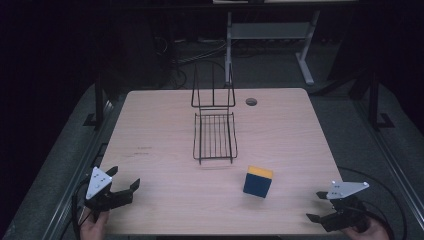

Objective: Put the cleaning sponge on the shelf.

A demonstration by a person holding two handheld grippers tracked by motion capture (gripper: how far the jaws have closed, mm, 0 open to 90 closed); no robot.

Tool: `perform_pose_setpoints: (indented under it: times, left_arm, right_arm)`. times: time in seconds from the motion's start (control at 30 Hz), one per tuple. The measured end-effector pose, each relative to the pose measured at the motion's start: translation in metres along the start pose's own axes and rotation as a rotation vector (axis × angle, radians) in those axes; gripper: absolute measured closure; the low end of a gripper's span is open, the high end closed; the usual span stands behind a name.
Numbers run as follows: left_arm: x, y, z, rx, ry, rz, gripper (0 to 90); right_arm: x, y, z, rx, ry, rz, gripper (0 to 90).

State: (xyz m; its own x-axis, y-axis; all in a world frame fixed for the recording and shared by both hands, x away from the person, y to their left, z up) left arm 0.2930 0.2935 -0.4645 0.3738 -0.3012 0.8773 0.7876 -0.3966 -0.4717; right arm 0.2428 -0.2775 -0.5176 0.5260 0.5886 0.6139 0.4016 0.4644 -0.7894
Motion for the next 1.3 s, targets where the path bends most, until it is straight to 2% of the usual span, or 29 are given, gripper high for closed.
perform_pose_setpoints:
  times: [0.23,0.37,0.7,1.03,1.3]
  left_arm:
    - [0.000,0.001,-0.001,-0.004,0.004,0.006,13.9]
    - [0.000,0.002,-0.001,-0.003,0.002,0.003,13.9]
    - [0.000,0.000,0.000,0.002,0.001,-0.002,13.9]
    - [0.001,-0.002,0.002,0.005,-0.001,-0.007,13.9]
    - [0.001,-0.002,0.002,0.003,-0.001,-0.009,13.9]
  right_arm:
    - [0.007,0.002,0.003,0.024,-0.024,-0.006,17.5]
    - [0.012,0.004,0.006,0.045,-0.019,-0.012,17.5]
    - [0.040,0.013,0.015,0.084,-0.091,-0.014,17.5]
    - [0.057,0.021,0.021,0.114,-0.129,-0.007,17.6]
    - [0.081,0.030,0.029,0.140,-0.175,-0.010,17.6]
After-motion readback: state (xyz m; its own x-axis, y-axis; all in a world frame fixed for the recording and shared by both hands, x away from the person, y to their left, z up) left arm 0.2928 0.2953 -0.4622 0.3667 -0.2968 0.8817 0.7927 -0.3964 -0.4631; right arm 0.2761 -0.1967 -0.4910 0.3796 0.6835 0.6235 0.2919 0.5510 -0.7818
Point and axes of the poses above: each handheld gripper's, and its own axes: y roughly forward along the jaws, x roughly out of its top, z roughly to its left, the point moved 8 cm from there along y, roughly forward along the jaws, and after that the axes turned 3 degrees about -x, right-handed, at the moved point
